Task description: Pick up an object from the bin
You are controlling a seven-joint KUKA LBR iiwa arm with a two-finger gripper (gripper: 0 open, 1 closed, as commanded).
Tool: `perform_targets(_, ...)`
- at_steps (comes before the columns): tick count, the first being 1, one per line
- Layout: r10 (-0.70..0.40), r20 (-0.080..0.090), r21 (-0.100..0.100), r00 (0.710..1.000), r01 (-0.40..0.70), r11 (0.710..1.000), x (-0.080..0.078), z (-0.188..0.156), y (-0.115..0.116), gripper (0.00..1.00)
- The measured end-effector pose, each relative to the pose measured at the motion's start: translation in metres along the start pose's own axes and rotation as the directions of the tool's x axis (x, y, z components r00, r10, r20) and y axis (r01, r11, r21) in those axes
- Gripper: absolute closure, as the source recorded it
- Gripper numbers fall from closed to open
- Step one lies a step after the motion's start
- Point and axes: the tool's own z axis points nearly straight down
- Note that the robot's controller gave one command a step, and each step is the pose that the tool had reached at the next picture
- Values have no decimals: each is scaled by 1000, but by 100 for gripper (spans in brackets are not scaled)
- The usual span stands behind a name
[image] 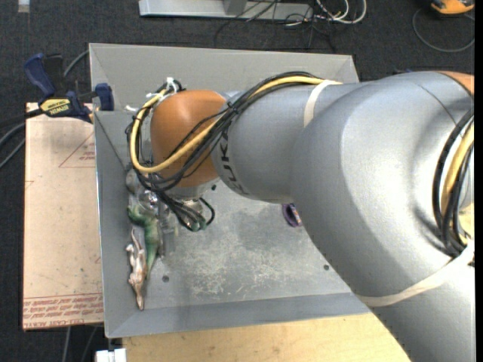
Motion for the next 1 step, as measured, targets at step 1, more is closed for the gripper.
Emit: perform_targets(1, -7, -1, -5, 1000, 7, 1000, 5, -103, 7, 100)
